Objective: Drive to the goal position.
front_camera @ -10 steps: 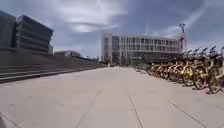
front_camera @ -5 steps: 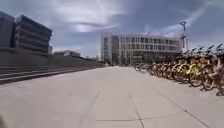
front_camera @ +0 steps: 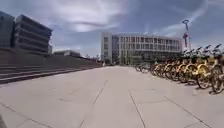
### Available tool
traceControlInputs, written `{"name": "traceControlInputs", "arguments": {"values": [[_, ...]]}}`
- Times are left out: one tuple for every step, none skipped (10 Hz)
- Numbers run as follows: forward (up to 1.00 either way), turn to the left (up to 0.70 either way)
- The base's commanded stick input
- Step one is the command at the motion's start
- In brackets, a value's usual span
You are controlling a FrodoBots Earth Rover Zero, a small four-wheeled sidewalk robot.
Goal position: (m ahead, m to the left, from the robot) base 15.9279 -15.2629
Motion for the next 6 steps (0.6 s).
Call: {"name": "traceControlInputs", "arguments": {"values": [[0.6, 0.0], [0.6, 0.0], [0.6, 0.0], [0.6, 0.0], [0.6, -0.09], [0.6, -0.13]]}}
